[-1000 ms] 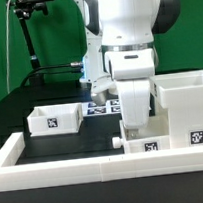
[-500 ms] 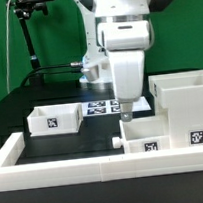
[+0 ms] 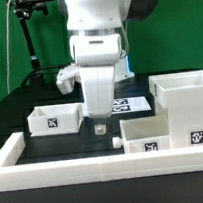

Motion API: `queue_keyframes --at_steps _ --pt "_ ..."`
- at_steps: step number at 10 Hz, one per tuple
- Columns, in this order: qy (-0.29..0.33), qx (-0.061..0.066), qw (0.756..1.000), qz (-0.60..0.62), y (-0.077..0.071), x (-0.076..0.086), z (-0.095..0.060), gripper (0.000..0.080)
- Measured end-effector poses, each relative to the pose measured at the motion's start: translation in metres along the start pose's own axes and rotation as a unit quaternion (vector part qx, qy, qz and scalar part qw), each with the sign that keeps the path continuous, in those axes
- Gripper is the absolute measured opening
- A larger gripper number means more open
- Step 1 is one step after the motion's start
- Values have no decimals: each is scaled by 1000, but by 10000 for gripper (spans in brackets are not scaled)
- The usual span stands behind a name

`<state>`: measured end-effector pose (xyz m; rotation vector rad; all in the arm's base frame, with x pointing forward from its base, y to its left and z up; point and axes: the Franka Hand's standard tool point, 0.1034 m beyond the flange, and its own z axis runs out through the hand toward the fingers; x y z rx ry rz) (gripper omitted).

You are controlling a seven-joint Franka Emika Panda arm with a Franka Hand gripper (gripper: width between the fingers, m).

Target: Assemble drawer

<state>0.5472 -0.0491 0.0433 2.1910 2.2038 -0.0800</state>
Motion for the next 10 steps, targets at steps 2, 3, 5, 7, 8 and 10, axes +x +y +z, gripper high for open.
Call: queue_keyframes --at_steps 2,3,5,7,8,10 --pt "0 0 1000 0 -1 -4 1 649" --pt "1 1 1000 -6 -1 -4 2 649" --pt "29 8 999 -36 -2 -19 10 649" --pt "59 18 997 -49 6 -32 14 649" --pt "77 22 996 -49 12 -36 17 649" --pt "79 26 995 -50 20 -19 21 649"
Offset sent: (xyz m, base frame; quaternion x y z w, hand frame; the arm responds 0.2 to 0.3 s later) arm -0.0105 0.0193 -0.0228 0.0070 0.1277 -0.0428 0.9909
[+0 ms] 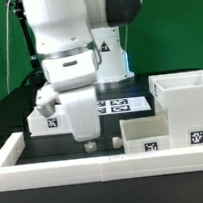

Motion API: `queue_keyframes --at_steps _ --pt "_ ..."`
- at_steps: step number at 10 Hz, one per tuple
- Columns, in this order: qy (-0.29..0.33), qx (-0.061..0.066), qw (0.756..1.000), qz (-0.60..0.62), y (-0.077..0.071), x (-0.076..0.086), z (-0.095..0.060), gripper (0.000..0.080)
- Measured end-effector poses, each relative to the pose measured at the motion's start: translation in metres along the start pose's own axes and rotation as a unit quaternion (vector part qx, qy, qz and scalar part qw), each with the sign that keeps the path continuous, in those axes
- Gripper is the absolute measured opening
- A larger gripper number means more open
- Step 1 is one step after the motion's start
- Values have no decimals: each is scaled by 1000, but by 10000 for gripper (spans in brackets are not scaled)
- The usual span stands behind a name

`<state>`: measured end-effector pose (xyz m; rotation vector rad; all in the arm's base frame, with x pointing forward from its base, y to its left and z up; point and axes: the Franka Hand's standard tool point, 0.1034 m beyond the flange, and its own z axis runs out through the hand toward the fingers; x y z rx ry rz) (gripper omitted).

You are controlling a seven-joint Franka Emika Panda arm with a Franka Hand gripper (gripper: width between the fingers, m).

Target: Assemble drawer

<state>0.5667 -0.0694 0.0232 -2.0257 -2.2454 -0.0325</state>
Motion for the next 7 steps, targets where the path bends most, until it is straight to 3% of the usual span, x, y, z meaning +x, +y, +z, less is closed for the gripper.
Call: queue_keyframes --at_steps 5,7 --pt "9 4 999 31 12 48 10 649" --pt "6 3 1000 19 14 57 9 649"
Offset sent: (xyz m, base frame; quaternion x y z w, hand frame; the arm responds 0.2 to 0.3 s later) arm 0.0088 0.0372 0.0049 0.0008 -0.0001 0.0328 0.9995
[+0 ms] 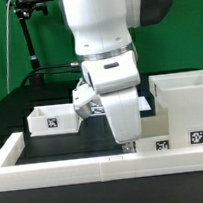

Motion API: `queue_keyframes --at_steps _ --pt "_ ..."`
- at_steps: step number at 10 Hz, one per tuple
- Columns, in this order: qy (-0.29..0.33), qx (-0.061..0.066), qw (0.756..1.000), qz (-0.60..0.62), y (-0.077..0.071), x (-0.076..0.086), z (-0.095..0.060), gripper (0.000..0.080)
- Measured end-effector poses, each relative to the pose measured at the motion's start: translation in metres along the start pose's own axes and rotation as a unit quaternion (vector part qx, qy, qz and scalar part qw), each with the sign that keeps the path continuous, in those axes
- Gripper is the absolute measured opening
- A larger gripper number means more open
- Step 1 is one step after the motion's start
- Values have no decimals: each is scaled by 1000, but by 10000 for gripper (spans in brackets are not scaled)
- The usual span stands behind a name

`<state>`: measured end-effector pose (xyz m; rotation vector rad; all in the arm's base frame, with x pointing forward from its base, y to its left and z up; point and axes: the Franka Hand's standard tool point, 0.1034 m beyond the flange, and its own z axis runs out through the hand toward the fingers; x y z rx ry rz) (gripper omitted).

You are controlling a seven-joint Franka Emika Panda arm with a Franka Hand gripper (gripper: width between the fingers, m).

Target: Assemble drawer

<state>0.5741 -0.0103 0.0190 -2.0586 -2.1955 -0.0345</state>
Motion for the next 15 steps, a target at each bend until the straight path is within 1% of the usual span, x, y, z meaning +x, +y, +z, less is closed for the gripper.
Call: queue_keyframes --at_steps 2,5,7,10,12,13,15 --pt "0 1 1000 3 -1 -3 1 649" --pt "0 2 1000 3 -2 -3 2 649" --pt "4 5 1000 3 -3 9 6 649" --pt "4 6 1000 8 -1 29 6 649" --pt "3 6 1000 27 0 40 7 649" --pt "3 6 999 38 1 47 7 649" --pt "-3 3 999 36 2 46 5 649"
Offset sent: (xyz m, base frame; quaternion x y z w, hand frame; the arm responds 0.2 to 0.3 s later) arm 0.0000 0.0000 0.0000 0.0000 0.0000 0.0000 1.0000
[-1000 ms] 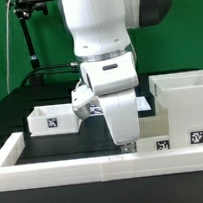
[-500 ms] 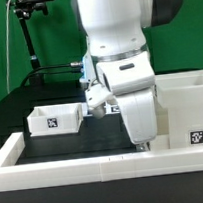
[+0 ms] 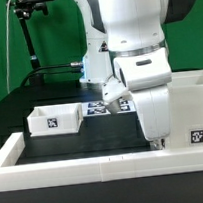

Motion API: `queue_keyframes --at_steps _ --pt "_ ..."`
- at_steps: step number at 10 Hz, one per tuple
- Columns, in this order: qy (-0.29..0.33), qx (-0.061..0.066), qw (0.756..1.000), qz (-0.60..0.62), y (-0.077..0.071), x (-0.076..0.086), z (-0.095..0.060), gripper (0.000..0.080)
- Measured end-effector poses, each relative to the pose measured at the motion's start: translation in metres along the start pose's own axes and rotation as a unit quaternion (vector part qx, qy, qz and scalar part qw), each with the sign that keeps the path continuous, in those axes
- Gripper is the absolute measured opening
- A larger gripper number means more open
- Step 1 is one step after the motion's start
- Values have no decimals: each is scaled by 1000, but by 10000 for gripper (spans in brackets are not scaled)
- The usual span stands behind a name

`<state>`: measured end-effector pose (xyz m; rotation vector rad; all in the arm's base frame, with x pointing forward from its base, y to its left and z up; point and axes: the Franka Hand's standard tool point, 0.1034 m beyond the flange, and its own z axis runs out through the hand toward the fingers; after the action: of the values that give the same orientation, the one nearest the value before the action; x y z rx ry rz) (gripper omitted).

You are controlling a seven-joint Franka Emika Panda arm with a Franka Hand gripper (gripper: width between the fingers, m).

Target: Assemble drawer

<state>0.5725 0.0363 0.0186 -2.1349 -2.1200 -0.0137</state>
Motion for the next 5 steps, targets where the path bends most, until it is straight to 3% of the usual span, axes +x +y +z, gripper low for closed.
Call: queue_keyframes --at_steps 3,5 --pt "-3 -11 1000 4 -4 -21 -7 649" --pt "-9 -10 1000 13 -25 -32 -20 649"
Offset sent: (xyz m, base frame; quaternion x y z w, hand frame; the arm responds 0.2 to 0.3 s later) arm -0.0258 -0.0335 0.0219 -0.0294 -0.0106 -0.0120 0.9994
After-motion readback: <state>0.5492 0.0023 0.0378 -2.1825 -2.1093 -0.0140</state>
